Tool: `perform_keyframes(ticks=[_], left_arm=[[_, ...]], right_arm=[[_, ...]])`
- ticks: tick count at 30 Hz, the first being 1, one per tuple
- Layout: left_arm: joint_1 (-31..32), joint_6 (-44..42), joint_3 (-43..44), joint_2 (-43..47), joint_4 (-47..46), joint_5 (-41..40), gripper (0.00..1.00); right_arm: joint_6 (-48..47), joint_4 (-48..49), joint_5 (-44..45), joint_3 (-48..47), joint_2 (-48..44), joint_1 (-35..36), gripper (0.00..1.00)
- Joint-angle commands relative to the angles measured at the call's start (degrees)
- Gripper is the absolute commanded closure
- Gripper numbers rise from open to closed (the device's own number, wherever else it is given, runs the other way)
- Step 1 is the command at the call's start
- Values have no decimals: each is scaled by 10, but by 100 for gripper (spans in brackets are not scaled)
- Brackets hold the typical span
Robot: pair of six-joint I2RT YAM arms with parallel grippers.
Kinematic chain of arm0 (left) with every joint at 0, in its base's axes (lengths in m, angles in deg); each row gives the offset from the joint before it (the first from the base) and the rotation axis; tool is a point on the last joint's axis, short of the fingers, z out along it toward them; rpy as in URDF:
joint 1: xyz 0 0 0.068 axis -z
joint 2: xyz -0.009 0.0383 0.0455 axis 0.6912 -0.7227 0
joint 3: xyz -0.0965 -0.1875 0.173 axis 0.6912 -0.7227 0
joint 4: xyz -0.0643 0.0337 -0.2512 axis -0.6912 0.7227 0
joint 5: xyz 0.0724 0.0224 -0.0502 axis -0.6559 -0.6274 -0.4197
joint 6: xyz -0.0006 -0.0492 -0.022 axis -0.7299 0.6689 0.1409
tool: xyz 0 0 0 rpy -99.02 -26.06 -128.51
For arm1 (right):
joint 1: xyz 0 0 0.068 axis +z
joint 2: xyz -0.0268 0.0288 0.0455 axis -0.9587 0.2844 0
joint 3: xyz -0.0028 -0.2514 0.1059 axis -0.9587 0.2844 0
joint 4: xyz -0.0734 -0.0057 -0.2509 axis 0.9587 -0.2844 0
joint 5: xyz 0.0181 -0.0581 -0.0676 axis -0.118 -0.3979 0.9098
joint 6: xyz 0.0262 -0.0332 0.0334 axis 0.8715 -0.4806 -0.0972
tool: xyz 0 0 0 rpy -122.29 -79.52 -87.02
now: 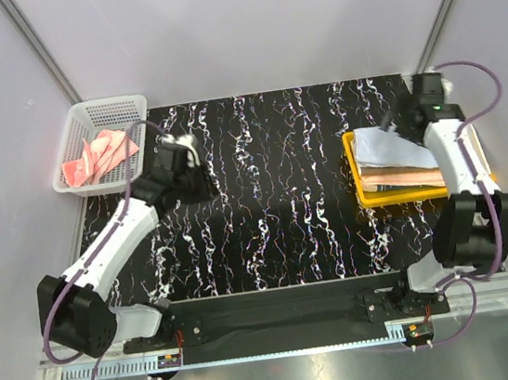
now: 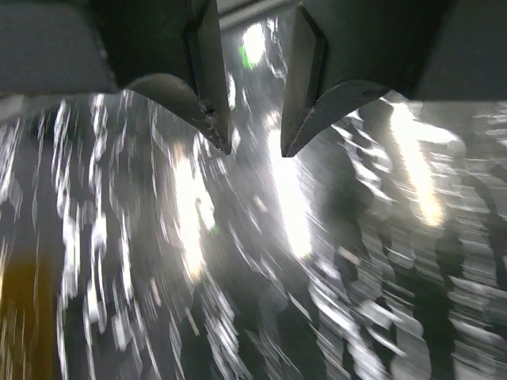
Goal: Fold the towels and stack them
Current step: Neatly place the folded towel into the bin, then grab crumpled towel
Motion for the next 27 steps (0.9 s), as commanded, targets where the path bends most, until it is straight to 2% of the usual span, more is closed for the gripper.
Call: perform_keyframes(ticks=[1,3,5,8,12,17,21,27], left_arm=[[-65,61,96,-3,-35,-126,61],[-108,76,137,-45,-46,-216,56],[-137,85,190,-83,-64,-295,52],[-218,110,240,-170,-102,-364,46],[-277,146,315,-301,-114,-394,43],[-323,127,398,-444,-112,-462,38],[-356,123,450,-494,-94,-473,36],[-363,71,456,-501,-131,-483,34]], right_arm=[[21,11,29,-26,-51,125,0],[30,37,18,-24,-59,190,0],[29,52,8,-21,-57,223,0],[25,71,2,-14,-44,275,0],[12,105,-32,-2,-25,295,0],[10,128,-72,-2,-3,310,0],[9,146,-82,1,13,331,0],[7,144,-82,2,19,334,0]])
